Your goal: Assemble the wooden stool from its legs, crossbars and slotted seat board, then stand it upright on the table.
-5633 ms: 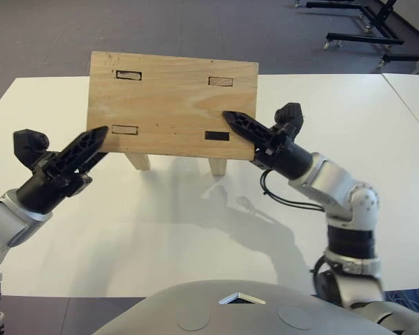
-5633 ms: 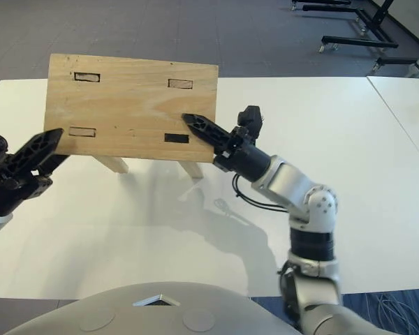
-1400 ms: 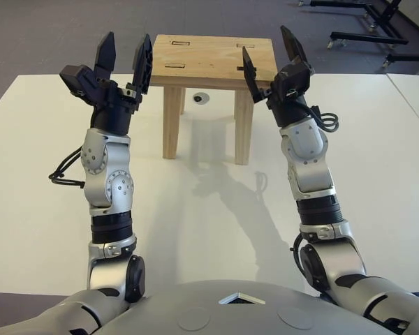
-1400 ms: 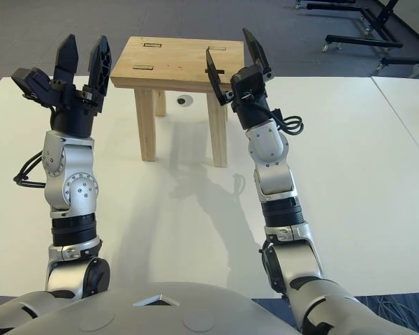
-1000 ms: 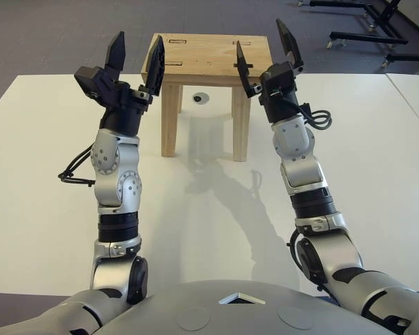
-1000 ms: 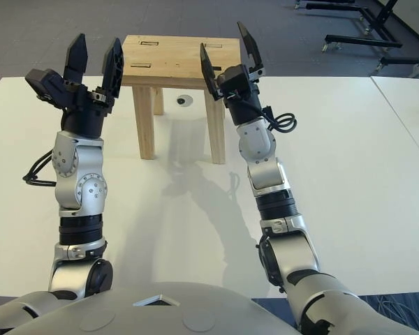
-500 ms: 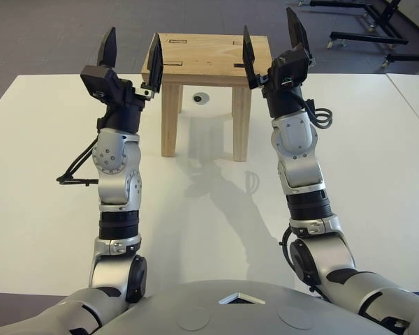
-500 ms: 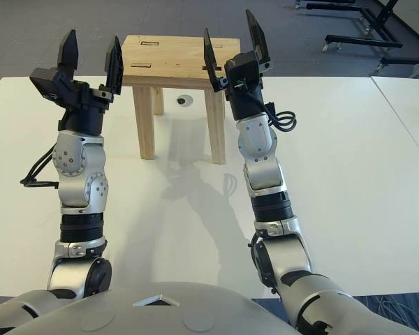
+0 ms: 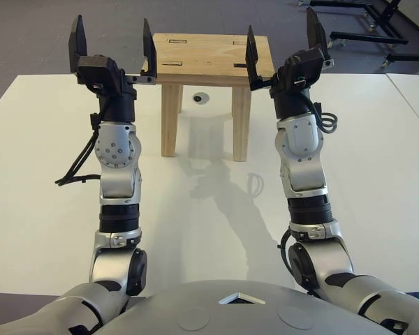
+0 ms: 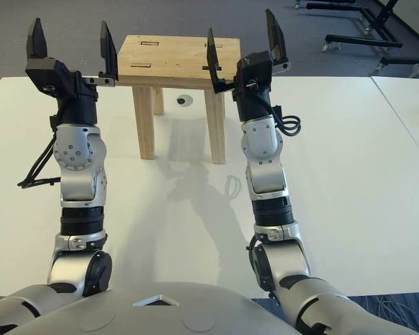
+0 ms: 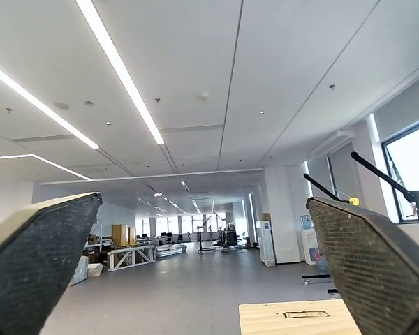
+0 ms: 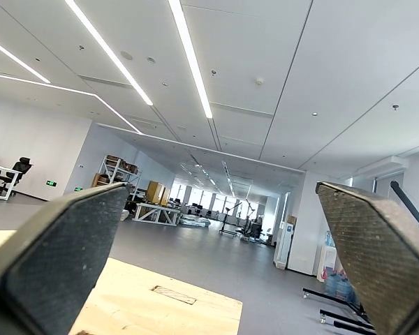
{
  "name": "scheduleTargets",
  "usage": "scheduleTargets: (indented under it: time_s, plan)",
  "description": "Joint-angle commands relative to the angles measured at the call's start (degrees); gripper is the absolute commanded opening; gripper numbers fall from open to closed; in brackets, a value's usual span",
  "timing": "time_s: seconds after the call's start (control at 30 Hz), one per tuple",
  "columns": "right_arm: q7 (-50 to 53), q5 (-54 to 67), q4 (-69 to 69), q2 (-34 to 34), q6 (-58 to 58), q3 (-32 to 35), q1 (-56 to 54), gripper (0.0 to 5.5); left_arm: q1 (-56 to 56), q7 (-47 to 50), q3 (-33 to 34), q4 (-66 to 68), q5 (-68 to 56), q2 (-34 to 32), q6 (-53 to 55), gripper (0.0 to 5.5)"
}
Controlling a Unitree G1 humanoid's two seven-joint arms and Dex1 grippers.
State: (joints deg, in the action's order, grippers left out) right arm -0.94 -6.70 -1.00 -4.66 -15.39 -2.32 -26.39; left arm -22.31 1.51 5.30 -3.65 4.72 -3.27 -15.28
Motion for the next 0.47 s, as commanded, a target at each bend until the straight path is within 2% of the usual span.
scheduleTargets:
  time_s: [0.03, 0.47]
  plan:
    - [0.91, -1.17, 1.73, 0.34, 0.47, -0.34, 1.53, 4.93, -1.08, -0.7, -0.5, 1.43, -1.08, -0.53, 0.84, 5.39]
    - [1.01, -2.0, 5.04, 1.83, 3.74, -1.48, 4.67, 4.93, 0.28, -4.77, -4.01, 0.8, -4.31, 0.16, 0.77, 5.39]
